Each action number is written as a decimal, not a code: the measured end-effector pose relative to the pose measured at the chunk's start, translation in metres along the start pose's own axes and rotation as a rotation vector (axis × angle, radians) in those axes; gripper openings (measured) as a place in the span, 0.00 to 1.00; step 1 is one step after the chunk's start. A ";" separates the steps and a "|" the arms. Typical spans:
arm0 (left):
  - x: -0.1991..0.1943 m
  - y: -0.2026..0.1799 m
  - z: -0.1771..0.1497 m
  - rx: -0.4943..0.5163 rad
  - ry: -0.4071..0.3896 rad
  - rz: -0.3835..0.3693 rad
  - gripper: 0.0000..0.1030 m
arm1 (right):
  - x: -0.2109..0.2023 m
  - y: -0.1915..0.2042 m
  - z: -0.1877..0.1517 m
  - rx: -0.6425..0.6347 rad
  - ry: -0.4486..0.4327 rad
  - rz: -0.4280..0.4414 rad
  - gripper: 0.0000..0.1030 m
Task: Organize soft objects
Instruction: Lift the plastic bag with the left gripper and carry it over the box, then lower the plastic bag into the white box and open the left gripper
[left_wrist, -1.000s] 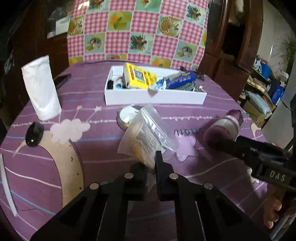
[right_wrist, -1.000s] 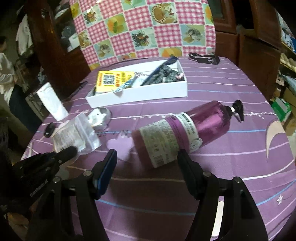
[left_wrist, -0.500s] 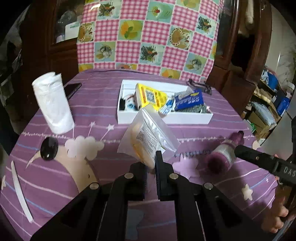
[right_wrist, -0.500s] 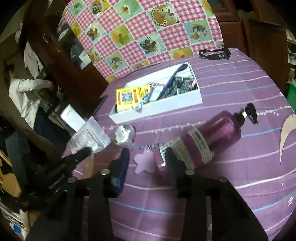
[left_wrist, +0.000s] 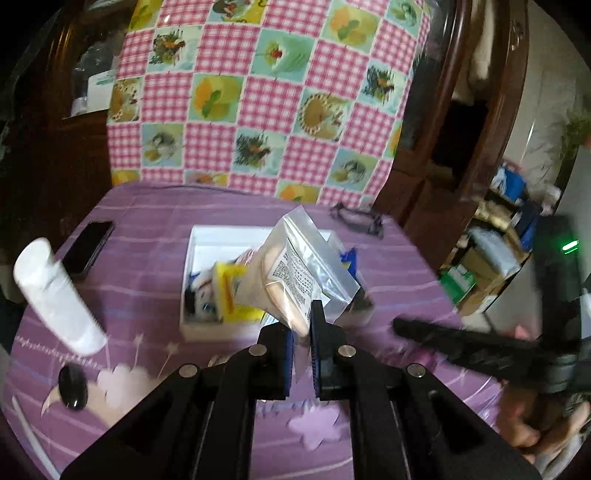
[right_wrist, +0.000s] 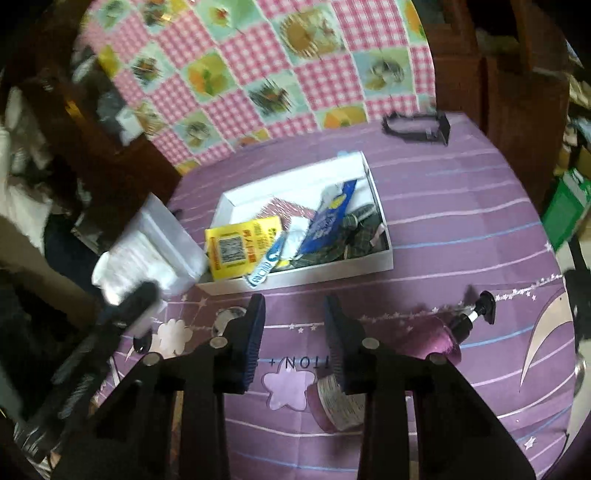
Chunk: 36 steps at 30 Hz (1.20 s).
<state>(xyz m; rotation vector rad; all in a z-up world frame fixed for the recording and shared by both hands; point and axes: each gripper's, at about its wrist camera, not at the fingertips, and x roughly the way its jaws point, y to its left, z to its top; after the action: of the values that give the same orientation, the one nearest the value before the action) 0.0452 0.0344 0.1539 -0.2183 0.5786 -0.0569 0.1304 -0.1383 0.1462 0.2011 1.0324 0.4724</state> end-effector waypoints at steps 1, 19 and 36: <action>0.002 0.001 0.006 0.003 -0.001 -0.011 0.06 | 0.007 -0.001 0.005 0.015 0.033 0.003 0.33; 0.106 0.065 0.036 -0.144 0.162 0.062 0.06 | 0.115 0.004 0.067 0.120 0.254 0.269 0.10; 0.171 0.055 -0.006 -0.084 0.409 0.059 0.06 | 0.167 -0.021 0.062 0.117 0.183 0.047 0.02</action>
<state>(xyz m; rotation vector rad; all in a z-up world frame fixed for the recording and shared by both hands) 0.1846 0.0675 0.0454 -0.2734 0.9955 -0.0193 0.2605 -0.0748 0.0402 0.2903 1.2380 0.4795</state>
